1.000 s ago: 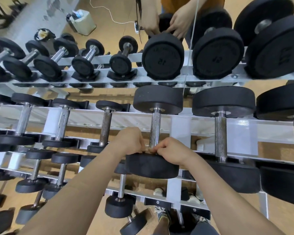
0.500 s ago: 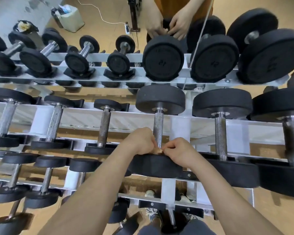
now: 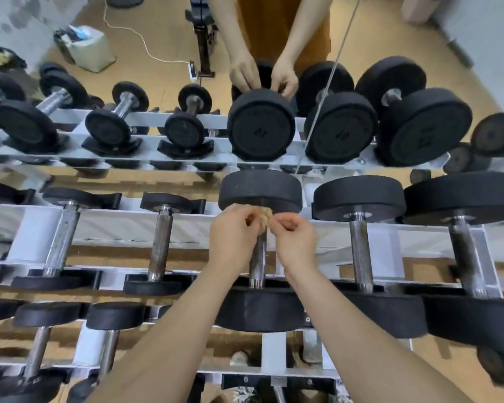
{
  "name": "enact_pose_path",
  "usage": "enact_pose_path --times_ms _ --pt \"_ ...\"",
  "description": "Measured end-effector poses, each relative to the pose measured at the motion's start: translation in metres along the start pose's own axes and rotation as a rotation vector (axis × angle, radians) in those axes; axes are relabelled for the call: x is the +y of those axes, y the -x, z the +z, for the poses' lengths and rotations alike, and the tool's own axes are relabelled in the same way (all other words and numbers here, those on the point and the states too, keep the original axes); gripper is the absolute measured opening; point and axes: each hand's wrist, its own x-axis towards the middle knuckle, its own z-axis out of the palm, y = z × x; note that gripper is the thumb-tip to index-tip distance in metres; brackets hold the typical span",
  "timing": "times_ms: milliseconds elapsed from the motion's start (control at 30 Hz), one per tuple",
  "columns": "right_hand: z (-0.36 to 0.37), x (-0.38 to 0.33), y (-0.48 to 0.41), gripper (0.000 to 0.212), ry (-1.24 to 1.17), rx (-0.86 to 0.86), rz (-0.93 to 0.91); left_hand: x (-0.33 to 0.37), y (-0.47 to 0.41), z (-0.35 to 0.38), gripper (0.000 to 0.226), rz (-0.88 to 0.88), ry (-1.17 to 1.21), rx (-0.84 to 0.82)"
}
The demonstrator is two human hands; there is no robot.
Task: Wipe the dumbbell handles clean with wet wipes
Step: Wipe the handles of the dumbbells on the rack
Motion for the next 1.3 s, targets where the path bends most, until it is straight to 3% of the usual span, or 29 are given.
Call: enact_pose_path --times_ms 133,267,367,467,567,633,733,800,967,1033,1100,1200,1300 --pt "0.013 0.003 -0.008 0.016 0.127 0.037 -0.064 -0.002 -0.006 0.022 0.015 0.112 -0.087 0.017" --pt "-0.009 0.024 0.000 0.018 0.325 -0.138 -0.128 -0.005 0.004 0.025 0.019 0.127 -0.348 -0.134" --pt "-0.027 0.027 0.003 0.013 0.469 -0.327 -0.115 0.012 0.016 0.018 0.019 0.033 -0.534 -0.266" --pt "-0.038 0.031 0.005 0.011 0.702 -0.621 -0.047 0.029 0.031 0.013 0.018 -0.087 -0.627 -0.401" --pt "-0.043 0.023 0.006 0.017 0.771 -0.771 -0.006 0.033 0.039 0.007 0.023 -0.197 -0.574 -0.536" --pt "-0.044 0.013 0.004 0.015 0.753 -0.780 -0.011 0.028 0.039 0.000 0.022 -0.314 -0.475 -0.570" --pt "-0.044 0.005 0.004 0.018 0.499 -0.656 0.029 0.022 0.045 -0.007 0.003 -0.406 -0.307 -0.426" --pt "-0.043 0.006 0.011 0.018 0.389 -0.663 0.001 0.017 0.051 -0.006 0.012 -0.413 -0.229 -0.323" --pt "-0.031 0.017 0.012 0.021 0.659 -0.761 -0.426 0.005 0.066 -0.008 0.043 -0.461 -0.099 -0.303" --pt "-0.031 0.019 0.000 0.013 0.842 -0.689 -0.649 0.003 0.082 -0.005 0.039 -0.448 -0.114 -0.168" --pt "-0.030 0.023 -0.015 0.010 0.793 -0.523 -0.801 0.002 0.098 0.002 0.031 -0.492 -0.007 -0.013" --pt "-0.025 0.020 -0.020 0.012 0.522 -0.330 -0.656 -0.001 0.108 0.012 0.035 -0.537 0.142 0.165" --pt "-0.022 0.021 -0.008 0.017 0.487 -0.303 -0.554 -0.004 0.107 0.015 0.026 -0.546 0.156 0.182"
